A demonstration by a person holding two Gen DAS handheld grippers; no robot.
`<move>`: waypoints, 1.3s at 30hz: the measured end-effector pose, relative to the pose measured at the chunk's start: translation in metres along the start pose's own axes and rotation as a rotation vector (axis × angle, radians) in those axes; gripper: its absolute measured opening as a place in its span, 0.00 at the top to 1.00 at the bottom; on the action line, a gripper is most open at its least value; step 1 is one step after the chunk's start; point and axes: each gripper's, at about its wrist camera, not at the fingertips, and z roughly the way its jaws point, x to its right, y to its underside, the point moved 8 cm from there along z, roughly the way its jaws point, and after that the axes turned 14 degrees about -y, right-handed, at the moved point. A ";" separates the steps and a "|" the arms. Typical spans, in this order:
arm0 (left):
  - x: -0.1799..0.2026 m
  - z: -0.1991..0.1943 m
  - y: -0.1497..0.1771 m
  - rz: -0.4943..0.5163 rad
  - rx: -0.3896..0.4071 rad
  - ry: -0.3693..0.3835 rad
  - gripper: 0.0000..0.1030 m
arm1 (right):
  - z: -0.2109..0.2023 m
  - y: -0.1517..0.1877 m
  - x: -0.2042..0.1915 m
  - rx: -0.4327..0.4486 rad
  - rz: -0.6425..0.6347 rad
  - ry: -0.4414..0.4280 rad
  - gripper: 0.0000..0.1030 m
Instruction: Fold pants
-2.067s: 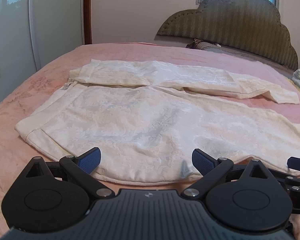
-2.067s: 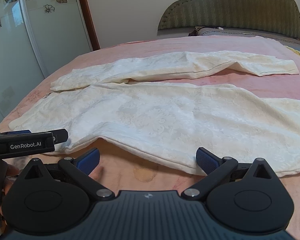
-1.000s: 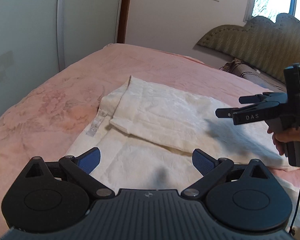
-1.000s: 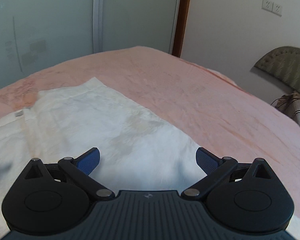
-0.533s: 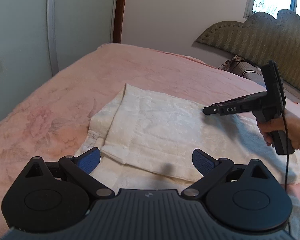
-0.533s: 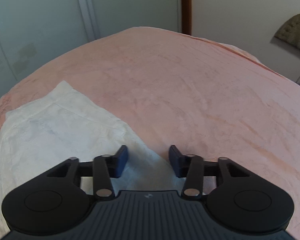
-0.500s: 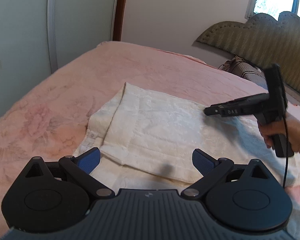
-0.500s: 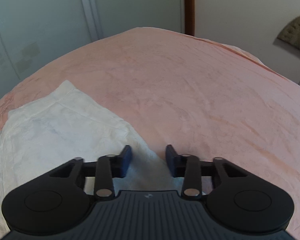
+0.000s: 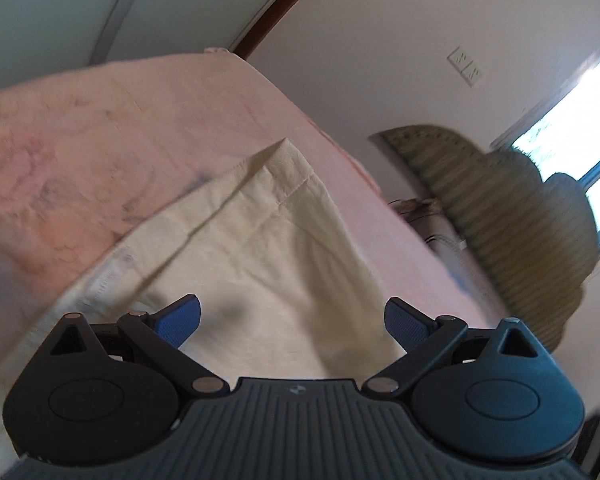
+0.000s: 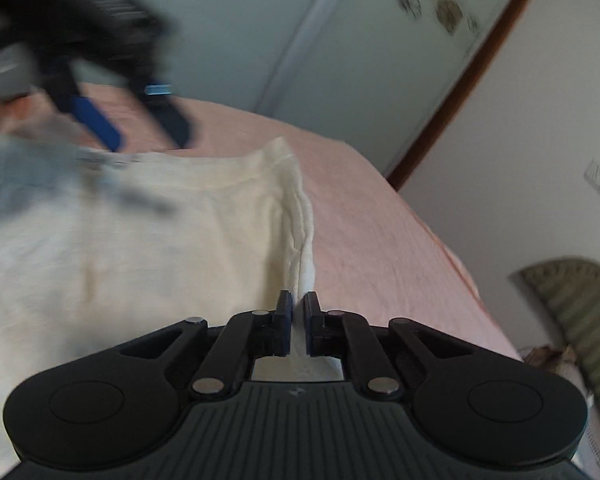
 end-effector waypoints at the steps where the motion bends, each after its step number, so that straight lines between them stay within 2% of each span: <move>1: 0.001 0.001 -0.001 -0.026 -0.011 0.022 0.03 | -0.008 -0.001 -0.013 0.006 -0.024 -0.004 0.96; 5: 0.003 0.011 -0.005 -0.111 -0.046 0.070 0.03 | -0.031 -0.005 -0.061 0.040 -0.050 -0.055 0.97; 8: 0.005 0.024 -0.012 -0.156 -0.060 0.035 0.03 | -0.028 -0.005 -0.077 0.021 -0.101 -0.050 0.97; 10: 0.004 0.024 -0.012 -0.158 -0.070 0.018 0.03 | -0.025 -0.007 -0.064 0.035 -0.069 -0.005 0.97; 12: 0.004 0.020 -0.010 -0.132 -0.055 0.013 0.03 | -0.019 -0.010 -0.028 0.053 0.046 0.013 0.93; 13: 0.004 0.019 -0.009 -0.120 -0.052 0.000 0.03 | -0.014 -0.009 -0.006 0.049 0.118 0.004 0.85; 14: 0.003 0.018 -0.007 -0.107 -0.046 -0.012 0.03 | -0.009 -0.010 0.015 0.060 0.174 -0.006 0.67; 15: 0.002 0.017 -0.006 -0.099 -0.036 -0.016 0.03 | -0.002 -0.009 0.033 0.072 0.218 -0.032 0.55; 16: 0.001 0.015 -0.005 -0.092 -0.023 -0.014 0.03 | 0.007 -0.007 0.050 0.080 0.252 -0.047 0.31; 17: 0.002 0.014 -0.005 -0.080 -0.013 -0.010 0.03 | 0.019 -0.001 0.068 0.072 0.293 -0.041 0.21; 19: 0.004 0.014 -0.007 -0.049 -0.007 -0.016 0.03 | 0.045 0.009 0.097 0.031 0.362 -0.055 0.23; 22: 0.007 0.020 -0.012 -0.011 -0.031 -0.014 0.03 | 0.079 0.027 0.119 -0.001 0.471 -0.128 0.25; 24: 0.008 0.025 -0.014 -0.021 -0.057 -0.001 0.03 | 0.100 0.041 0.126 -0.050 0.542 -0.171 0.42; 26: 0.007 0.031 -0.016 -0.041 -0.089 0.009 0.03 | 0.105 0.049 0.124 -0.025 0.619 -0.231 0.70; 27: 0.006 0.036 -0.016 -0.051 -0.107 0.014 0.03 | 0.102 0.047 0.120 -0.006 0.612 -0.243 0.73; 29: 0.005 0.044 -0.016 -0.091 -0.149 0.033 0.03 | 0.093 0.038 0.102 0.003 0.500 -0.194 0.89; 31: 0.006 0.047 -0.015 -0.138 -0.179 0.070 0.03 | 0.080 0.023 0.076 -0.006 0.364 -0.135 0.94; 36: 0.009 0.037 -0.018 -0.189 -0.143 0.130 0.03 | 0.036 -0.025 -0.011 0.010 0.027 -0.055 0.93; 39: 0.009 0.028 -0.021 -0.204 -0.112 0.132 0.02 | 0.018 -0.035 -0.055 0.004 -0.069 -0.060 0.93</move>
